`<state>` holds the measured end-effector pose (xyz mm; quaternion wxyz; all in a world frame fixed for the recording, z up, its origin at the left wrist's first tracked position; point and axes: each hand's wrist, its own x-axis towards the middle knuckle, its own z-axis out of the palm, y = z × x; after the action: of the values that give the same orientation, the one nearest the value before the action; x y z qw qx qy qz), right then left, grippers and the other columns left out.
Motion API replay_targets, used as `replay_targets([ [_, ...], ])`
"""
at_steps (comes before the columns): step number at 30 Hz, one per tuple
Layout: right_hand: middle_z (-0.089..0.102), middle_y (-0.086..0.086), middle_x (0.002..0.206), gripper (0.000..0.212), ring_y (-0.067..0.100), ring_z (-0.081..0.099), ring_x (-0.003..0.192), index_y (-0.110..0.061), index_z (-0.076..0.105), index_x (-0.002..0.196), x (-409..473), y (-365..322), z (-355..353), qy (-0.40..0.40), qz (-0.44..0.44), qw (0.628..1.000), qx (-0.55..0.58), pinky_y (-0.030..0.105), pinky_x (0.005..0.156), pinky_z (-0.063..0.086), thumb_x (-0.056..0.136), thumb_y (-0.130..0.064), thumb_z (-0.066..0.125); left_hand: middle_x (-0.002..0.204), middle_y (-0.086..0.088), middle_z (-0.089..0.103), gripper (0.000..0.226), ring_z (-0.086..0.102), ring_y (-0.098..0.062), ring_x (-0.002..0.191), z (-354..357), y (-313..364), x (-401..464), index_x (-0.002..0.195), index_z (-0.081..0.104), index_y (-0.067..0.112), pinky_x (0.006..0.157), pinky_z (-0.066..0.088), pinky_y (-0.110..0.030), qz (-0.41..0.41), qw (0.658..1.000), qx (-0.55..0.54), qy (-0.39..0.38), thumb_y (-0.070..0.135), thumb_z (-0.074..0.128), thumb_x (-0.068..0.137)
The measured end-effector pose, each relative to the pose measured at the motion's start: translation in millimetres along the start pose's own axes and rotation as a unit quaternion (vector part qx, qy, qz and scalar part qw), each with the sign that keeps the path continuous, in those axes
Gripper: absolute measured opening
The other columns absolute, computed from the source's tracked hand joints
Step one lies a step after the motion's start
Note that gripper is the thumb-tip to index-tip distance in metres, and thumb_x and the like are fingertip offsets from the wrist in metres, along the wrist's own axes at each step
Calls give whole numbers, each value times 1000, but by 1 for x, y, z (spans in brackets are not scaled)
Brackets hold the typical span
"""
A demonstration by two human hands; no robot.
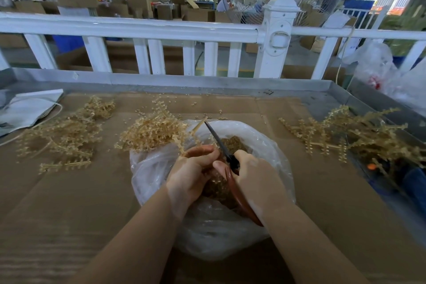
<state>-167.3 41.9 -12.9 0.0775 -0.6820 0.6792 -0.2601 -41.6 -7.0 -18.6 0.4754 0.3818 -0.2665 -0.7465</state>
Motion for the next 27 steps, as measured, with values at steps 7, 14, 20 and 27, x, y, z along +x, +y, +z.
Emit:
replay_targets([
  [7, 52, -11, 68, 27, 5, 51, 63, -22, 55, 84, -2, -1, -5, 48, 33, 994, 97, 13, 52, 33, 90, -48, 57, 90, -19, 64, 30, 69, -22, 69, -2, -4, 7, 90, 64, 1, 55, 56, -23, 24, 998, -56, 5, -15, 39, 87],
  [14, 67, -5, 90, 21, 12, 62, 86, -20, 63, 103, 1, -7, -8, 79, 49, 990, 104, 30, 80, 49, 90, -35, 63, 76, -17, 69, 20, 69, -23, 70, -1, -5, 4, 104, 59, -10, 63, 59, -28, 40, 998, -43, -8, -12, 55, 84],
  [20, 66, -4, 88, 21, 18, 62, 89, -15, 66, 104, 5, -7, -11, 76, 75, 983, 151, 34, 81, 50, 86, -25, 66, 89, -21, 69, 29, 69, -28, 82, 0, -3, 4, 111, 57, -11, 71, 60, -33, 29, 999, -28, -12, -7, 60, 83],
  [27, 66, 0, 91, 21, 20, 62, 91, -11, 66, 106, 7, -8, -13, 73, 70, 982, 160, 36, 83, 51, 85, -14, 64, 80, -15, 72, 13, 71, -22, 73, 0, 0, 3, 99, 62, -6, 59, 58, -29, 21, 999, 0, -36, -1, 56, 89],
])
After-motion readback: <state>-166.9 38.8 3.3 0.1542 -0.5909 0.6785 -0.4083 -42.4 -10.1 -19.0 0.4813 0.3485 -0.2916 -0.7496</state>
